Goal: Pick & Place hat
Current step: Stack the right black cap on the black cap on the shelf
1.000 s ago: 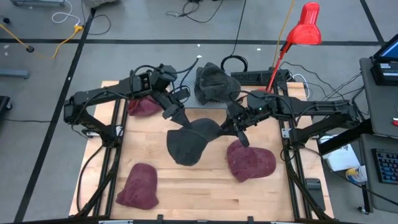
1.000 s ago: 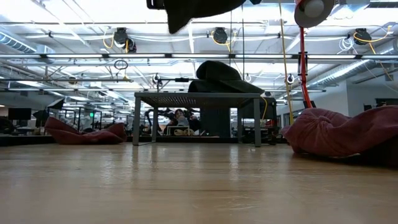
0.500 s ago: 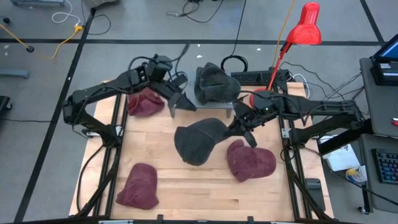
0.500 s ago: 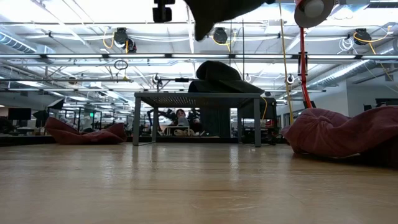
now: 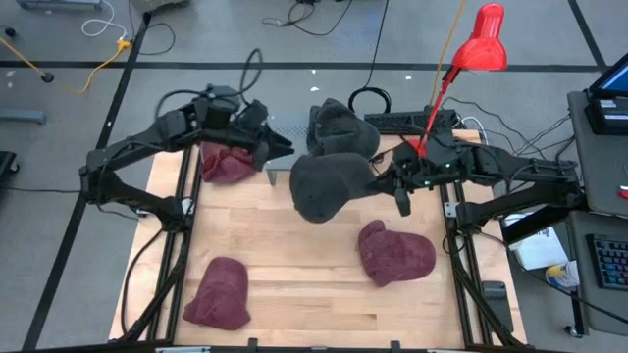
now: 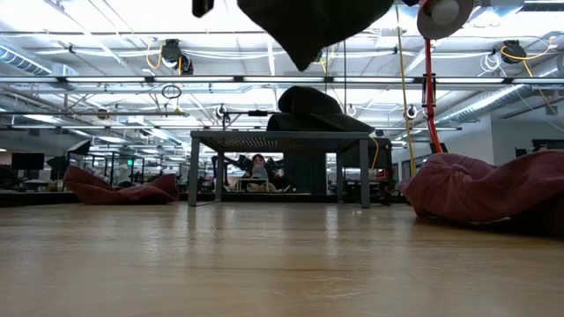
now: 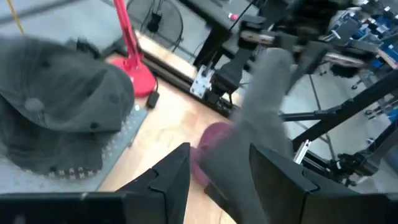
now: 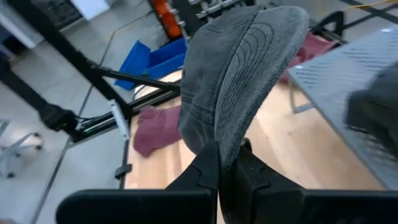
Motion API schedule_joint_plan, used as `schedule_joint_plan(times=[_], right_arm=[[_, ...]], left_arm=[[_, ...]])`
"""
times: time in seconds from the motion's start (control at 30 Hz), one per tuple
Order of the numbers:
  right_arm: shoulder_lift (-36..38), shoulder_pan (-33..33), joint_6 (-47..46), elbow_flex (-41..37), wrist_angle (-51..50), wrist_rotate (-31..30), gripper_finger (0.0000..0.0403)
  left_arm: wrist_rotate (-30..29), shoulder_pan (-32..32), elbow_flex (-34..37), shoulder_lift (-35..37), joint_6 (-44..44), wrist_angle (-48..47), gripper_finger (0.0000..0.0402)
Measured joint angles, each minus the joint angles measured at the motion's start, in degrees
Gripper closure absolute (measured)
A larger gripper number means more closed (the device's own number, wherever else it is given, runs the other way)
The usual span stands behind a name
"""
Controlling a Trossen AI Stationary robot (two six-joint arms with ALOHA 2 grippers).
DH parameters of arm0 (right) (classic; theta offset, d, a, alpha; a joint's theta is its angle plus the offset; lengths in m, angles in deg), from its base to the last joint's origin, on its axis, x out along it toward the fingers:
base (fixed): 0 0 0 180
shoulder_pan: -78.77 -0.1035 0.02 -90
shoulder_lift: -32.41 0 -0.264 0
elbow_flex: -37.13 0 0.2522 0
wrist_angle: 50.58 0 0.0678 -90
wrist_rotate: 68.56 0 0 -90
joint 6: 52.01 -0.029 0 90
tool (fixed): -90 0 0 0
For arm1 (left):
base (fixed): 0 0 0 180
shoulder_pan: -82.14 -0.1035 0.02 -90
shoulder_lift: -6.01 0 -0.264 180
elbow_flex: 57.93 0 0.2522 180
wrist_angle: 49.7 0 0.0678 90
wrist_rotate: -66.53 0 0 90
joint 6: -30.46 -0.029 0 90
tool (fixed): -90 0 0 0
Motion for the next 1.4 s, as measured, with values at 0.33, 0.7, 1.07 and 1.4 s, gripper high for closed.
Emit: schedule_joint_plan(times=[0.33,0.7,1.07,1.4], right_arm=[[5.5,1.9,-1.3,0.0,-1.0,-1.2,0.0399],[6.9,4.1,-1.8,0.0,5.6,-1.1,0.0399],[6.1,4.9,0.1,0.0,12.3,-1.1,0.0398],[4.3,4.9,4.6,0.0,21.2,0.9,0.0397]], left_arm=[[-5.7,3.5,0.0,8.2,-7.7,-7.3,0.0252],[-6.5,5.8,0.0,13.2,-9.5,-8.2,0.0252],[-6.5,6.8,0.0,11.9,-8.5,2.6,0.0176],[-5.0,6.7,0.0,8.2,-6.1,7.1,0.0122]])
